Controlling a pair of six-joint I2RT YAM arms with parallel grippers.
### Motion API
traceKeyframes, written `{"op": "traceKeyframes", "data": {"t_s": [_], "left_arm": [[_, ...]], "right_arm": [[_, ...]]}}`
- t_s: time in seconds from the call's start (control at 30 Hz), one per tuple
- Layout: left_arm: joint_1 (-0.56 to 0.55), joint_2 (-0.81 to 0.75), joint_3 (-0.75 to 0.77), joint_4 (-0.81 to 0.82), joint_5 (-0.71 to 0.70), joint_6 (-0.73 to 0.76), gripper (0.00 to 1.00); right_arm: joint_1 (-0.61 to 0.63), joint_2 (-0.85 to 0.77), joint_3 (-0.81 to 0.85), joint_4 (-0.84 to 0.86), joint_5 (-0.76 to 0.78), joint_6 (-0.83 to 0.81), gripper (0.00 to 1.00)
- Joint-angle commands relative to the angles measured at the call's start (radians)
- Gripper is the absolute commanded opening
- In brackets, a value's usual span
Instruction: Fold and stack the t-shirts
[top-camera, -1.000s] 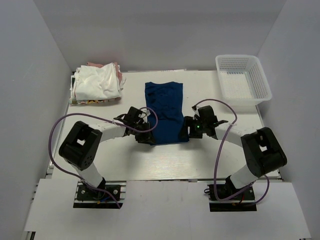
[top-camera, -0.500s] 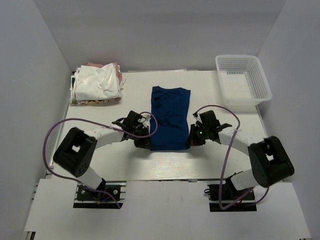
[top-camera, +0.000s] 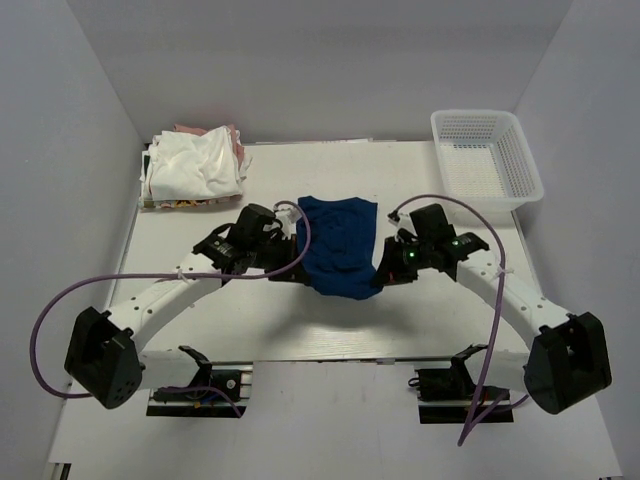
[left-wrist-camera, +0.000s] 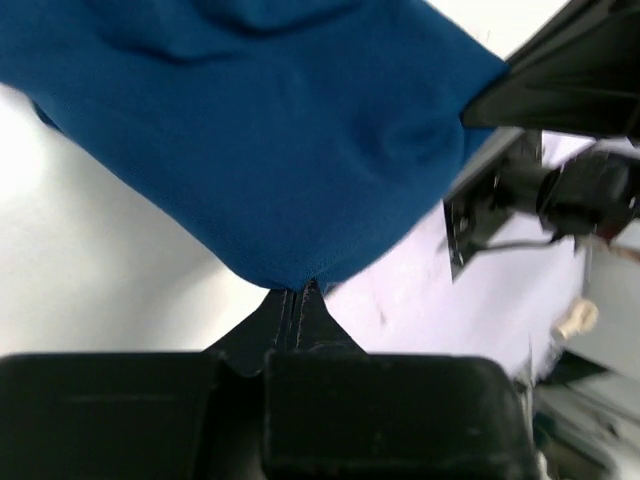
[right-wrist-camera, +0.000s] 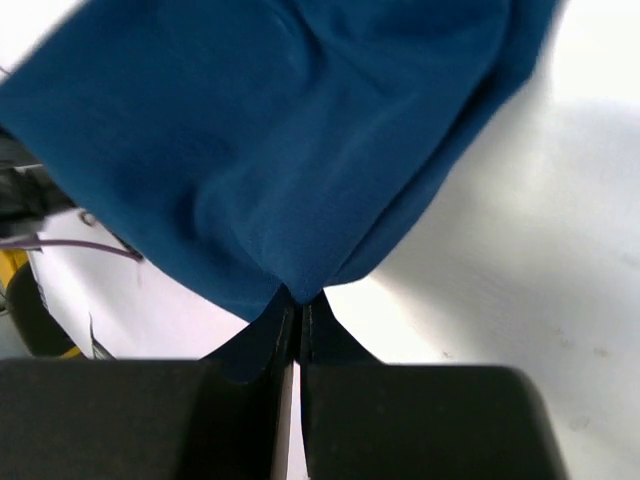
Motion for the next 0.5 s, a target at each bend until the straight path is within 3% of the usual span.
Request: {"op": "traceKeyframes", "data": {"t_s": [0.0,0.3,0.47], "left_arm": [[0.008,-0.015,0.084,-0.026,-0.095,0.029,0.0],[0.029,0.125,0.268,0.005,-0.342,0.003,0.0],[0.051,0.255,0.429,-0.04,-0.39,0.021,0.0]], "right_arm": [[-0.01,0.047,0.132,-0.033,-0.012,-0.018,0.0],[-0.044,0.185,0.317,0.036,-0.016,0.019,0.0],[-0.082,0.269,0.419,-0.015,0.007,-0.003,0.0]]}}
